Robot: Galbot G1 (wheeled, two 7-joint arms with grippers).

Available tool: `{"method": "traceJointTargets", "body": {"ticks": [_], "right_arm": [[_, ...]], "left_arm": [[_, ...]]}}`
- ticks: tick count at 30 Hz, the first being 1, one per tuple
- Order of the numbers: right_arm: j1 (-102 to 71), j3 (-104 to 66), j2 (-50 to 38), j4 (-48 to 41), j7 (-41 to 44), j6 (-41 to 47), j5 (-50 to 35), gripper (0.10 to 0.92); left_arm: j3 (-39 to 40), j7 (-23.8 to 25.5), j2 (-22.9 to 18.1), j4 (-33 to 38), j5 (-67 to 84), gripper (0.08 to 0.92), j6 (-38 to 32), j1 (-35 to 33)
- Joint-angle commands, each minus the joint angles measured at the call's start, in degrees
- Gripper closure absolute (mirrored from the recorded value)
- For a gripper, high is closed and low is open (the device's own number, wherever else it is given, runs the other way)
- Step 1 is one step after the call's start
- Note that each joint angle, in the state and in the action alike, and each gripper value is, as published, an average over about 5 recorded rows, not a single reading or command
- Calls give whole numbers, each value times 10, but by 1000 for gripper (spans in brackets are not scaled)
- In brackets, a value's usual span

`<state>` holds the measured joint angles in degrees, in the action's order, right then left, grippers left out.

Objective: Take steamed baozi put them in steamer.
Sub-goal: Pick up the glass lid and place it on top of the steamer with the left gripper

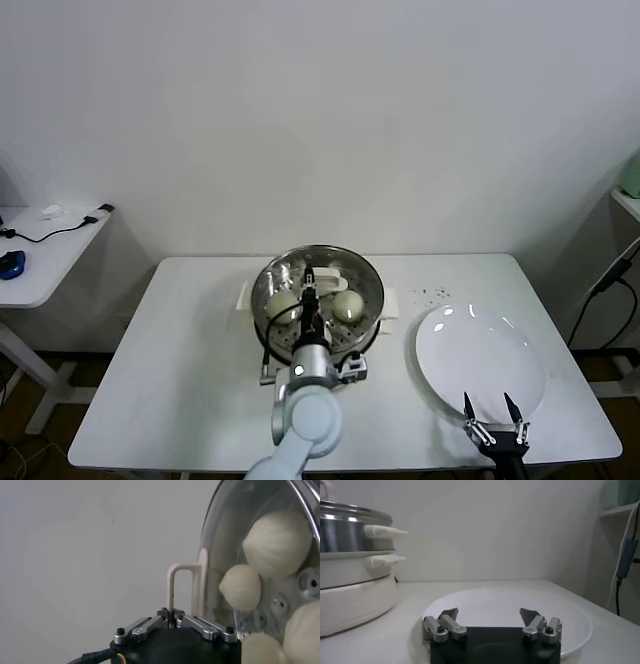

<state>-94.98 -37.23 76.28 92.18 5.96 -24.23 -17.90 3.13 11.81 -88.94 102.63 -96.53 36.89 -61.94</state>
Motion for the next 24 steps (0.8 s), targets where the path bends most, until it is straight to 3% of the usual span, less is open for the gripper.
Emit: {"method": "traceJointTargets", "body": {"ticks": [1, 17, 24], "right_arm": [[0, 2, 1, -1, 2, -2, 2, 203], [-4, 5, 3, 3, 11, -9, 9, 203], [-5, 6, 2, 3, 17, -5, 8, 203]], "left_arm": [[-8, -3, 0, -13, -7, 861, 0, -5], [-3, -19, 6, 8, 23, 853, -4, -8], [5, -8, 32, 59, 74, 675, -9, -22]]}}
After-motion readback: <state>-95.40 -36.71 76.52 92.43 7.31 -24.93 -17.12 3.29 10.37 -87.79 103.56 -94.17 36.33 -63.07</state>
